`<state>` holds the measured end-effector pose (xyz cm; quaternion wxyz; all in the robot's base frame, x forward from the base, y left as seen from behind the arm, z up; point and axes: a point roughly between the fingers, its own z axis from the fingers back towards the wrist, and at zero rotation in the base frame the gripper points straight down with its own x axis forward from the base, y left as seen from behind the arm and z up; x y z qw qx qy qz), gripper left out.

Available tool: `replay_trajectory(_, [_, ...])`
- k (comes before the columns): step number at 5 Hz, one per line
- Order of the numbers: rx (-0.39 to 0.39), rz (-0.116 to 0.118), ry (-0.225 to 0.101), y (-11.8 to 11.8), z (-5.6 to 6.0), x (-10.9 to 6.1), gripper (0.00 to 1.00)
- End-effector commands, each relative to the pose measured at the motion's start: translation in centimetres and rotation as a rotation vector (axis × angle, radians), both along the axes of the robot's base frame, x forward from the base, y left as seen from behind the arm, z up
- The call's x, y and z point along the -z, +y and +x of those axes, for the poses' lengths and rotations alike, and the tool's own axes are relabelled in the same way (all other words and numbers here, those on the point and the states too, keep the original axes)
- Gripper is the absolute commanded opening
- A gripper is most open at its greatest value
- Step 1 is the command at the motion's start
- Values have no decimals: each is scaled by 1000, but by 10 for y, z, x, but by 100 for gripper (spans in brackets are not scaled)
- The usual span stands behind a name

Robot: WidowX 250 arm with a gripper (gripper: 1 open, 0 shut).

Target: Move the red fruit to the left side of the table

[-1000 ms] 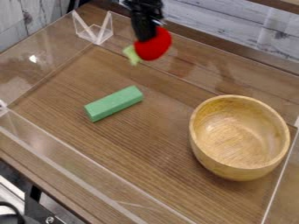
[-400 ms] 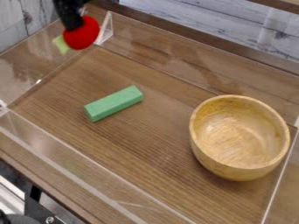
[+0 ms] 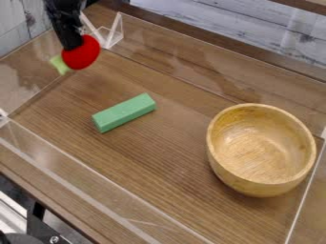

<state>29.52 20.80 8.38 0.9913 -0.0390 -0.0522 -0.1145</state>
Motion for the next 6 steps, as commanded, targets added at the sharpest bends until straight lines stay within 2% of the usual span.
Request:
replay_trajectory(1, [-70, 29, -38, 8, 10, -13, 0])
replay_trajectory(3, [-143, 3, -30, 6, 2, -14, 0])
replay_trajectory(5, [-219, -25, -23, 1, 2, -26, 0])
replay_trajectory(6, [-226, -35, -20, 9, 5, -28, 0])
